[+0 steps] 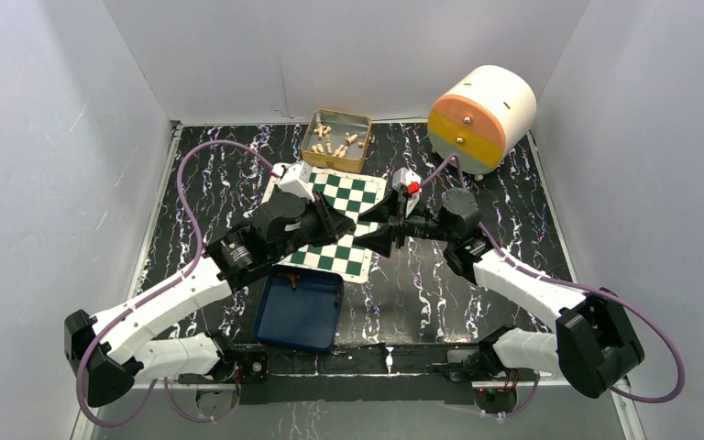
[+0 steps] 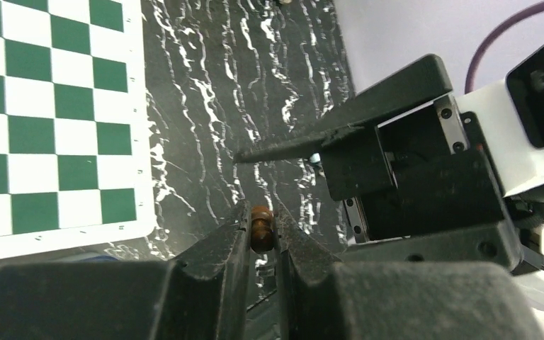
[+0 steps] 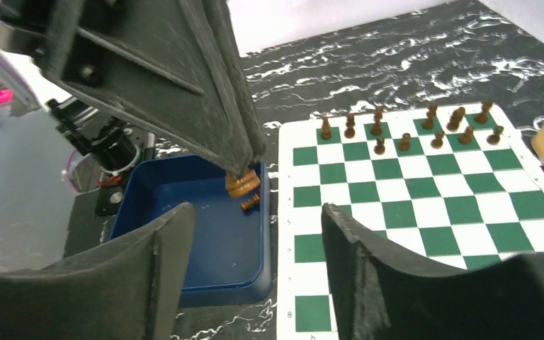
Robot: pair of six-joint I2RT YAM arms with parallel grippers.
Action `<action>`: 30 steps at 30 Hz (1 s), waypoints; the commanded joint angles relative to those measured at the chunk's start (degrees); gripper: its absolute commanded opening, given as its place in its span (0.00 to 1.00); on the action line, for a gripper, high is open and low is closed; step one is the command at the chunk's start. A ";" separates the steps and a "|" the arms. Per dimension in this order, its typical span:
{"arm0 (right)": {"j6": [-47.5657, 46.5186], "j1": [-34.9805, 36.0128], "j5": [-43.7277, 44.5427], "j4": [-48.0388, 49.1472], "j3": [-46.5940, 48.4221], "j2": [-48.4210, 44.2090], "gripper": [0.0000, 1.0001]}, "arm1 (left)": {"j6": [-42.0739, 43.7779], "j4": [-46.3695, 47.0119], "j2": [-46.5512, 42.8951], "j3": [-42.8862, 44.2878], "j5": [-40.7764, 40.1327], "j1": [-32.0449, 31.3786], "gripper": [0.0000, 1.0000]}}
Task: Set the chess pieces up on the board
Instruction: Place the chess piece on the chessboard.
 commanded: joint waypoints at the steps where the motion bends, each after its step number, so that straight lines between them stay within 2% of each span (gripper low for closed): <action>1: -0.13 -0.20 7.00 -3.77 -1.37 -2.14 0.79 | 9.09 -8.05 4.46 7.24 -3.20 0.94 0.04; 3: -0.38 -0.21 9.09 -5.41 -1.85 -3.38 0.85 | 10.70 -9.13 5.98 8.78 -2.92 2.27 0.03; 4: -0.54 -0.23 9.93 -6.24 -2.01 -4.06 0.95 | 10.98 -8.65 6.16 8.79 -2.77 3.11 0.03; 5: -0.71 -0.21 10.82 -7.33 -1.96 -4.73 0.98 | 11.35 -8.05 6.27 8.65 -2.21 4.37 0.03; 9: -2.47 -0.22 15.95 -15.00 0.12 -8.21 0.99 | 13.71 -8.76 8.24 9.59 1.45 11.94 0.03; 15: -4.68 -0.19 13.75 -18.61 0.28 -12.97 0.99 | 21.26 -12.77 13.99 12.88 0.67 20.93 0.03; 23: -0.23 -0.21 18.14 -21.61 0.31 -14.51 0.99 | 22.53 -5.91 18.69 6.45 2.97 31.82 0.02; 30: 0.61 -0.25 21.37 -24.71 2.30 -14.69 0.99 | 22.82 -0.25 23.77 2.64 4.64 35.59 0.01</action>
